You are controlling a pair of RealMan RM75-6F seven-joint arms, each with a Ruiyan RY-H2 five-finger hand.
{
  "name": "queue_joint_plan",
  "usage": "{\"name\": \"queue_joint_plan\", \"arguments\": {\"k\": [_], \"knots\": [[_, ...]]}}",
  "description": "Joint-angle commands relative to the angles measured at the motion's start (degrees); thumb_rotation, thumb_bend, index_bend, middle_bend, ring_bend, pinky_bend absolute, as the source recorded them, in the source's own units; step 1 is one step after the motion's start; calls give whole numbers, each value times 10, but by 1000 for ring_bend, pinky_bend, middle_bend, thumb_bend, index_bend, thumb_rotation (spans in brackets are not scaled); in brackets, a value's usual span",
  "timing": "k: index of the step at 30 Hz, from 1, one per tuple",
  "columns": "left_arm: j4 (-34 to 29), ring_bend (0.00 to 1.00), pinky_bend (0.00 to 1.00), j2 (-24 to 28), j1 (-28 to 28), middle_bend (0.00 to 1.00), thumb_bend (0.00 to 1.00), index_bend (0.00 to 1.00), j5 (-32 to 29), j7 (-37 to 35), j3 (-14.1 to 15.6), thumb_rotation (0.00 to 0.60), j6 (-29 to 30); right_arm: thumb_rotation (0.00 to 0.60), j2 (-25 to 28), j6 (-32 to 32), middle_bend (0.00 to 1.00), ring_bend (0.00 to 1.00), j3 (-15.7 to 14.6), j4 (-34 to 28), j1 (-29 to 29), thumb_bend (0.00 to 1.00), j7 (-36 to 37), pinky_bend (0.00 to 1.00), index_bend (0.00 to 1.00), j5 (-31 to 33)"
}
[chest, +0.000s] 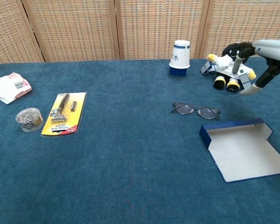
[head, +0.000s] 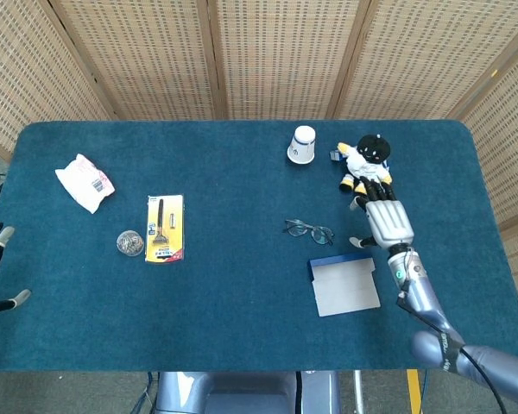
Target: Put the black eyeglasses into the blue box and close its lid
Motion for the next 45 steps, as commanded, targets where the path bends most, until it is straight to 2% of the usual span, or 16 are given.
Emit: {"name": "queue_joint_plan", "arguments": {"k": [1,5,14,20,29,35,45], "knots": [[7,0,0,-2,-12,0,0,0,-17,0,-4,600,-28,600,-75,-56,0,0,1,88,53,169,-58,0,434,80],[9,0,0,-5,-17,0,0,0,-31,5,-9,600,-36,600,-113,-65,0,0,2,138,75,198,-71,0,436,108],[13,0,0,-8,-24,0,0,0,-46,13,-12,600,-51,600,-149,-71,0,0,1,182,98,234,-71,19,436,106],[14,0,0,-9,-24,0,0,0,-50,12,-13,600,-50,600,-165,-77,0,0,-3,201,108,235,-76,29,438,110],[15,0,0,-9,-25,0,0,0,-53,8,-14,600,-52,600,-181,-77,0,0,-3,223,119,262,-80,33,492,111],[15,0,0,-7,-25,0,0,0,-54,5,-15,600,-51,600,-190,-77,0,0,-4,232,123,309,-83,35,494,111],[17,0,0,-6,-25,0,0,0,-55,-2,-15,600,-51,600,-207,-80,0,0,-6,244,129,311,-91,37,503,115]]}}
